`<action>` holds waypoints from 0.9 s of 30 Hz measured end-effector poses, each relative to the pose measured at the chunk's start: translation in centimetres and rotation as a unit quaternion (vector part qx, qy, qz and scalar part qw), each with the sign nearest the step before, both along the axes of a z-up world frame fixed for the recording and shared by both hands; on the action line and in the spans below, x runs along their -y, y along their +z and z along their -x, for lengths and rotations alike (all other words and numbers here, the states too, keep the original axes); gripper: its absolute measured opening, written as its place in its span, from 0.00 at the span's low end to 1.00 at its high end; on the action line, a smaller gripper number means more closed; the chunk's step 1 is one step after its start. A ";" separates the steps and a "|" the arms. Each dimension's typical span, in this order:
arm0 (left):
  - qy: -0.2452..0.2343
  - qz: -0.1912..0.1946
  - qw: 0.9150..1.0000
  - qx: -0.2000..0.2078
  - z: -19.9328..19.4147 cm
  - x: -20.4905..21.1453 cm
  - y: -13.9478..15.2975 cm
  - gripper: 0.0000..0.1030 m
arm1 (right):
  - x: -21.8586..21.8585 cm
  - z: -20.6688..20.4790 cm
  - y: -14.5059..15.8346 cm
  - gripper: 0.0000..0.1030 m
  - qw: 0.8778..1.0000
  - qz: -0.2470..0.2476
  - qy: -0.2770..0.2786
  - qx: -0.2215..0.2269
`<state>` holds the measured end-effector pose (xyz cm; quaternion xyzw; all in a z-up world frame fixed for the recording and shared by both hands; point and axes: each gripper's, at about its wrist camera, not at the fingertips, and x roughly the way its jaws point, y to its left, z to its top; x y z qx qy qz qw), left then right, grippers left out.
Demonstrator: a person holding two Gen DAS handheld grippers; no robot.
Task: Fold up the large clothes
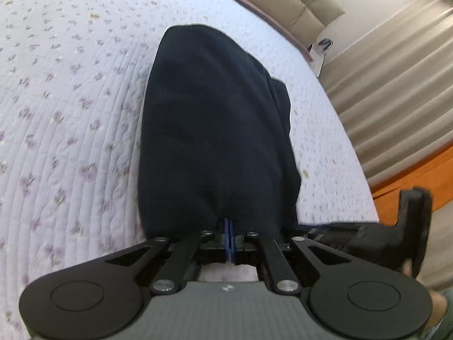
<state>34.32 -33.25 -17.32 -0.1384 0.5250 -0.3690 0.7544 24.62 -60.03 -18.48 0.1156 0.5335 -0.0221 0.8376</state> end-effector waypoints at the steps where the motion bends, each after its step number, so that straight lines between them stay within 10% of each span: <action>1: 0.000 -0.005 1.000 0.002 0.1 -0.1 0.3 0.04 | 0.5 0.1 0.5 0.20 1.000 -0.012 -0.007 0.003; 6: 0.012 -0.014 0.998 0.052 -0.5 -0.4 3.6 0.09 | 2.1 -0.8 3.4 0.45 0.998 -0.003 -0.030 0.054; 8: 0.020 -0.027 0.996 0.079 -1.2 -0.4 5.0 0.09 | 2.7 -1.8 4.2 0.83 0.996 -0.002 -0.043 0.073; 13: 0.047 -0.038 0.991 0.117 -4.5 0.0 6.6 0.29 | 3.9 -4.5 5.0 0.87 0.992 0.002 -0.064 0.112; 17: 0.056 -0.060 0.992 0.100 -7.5 1.2 5.4 0.93 | 4.6 -7.1 4.2 0.89 0.987 -0.046 -0.074 0.132; 27: 0.037 -0.006 0.999 -0.030 -13.1 2.5 -1.8 0.90 | 6.2 -8.3 -0.2 1.00 0.986 -0.102 -0.065 0.116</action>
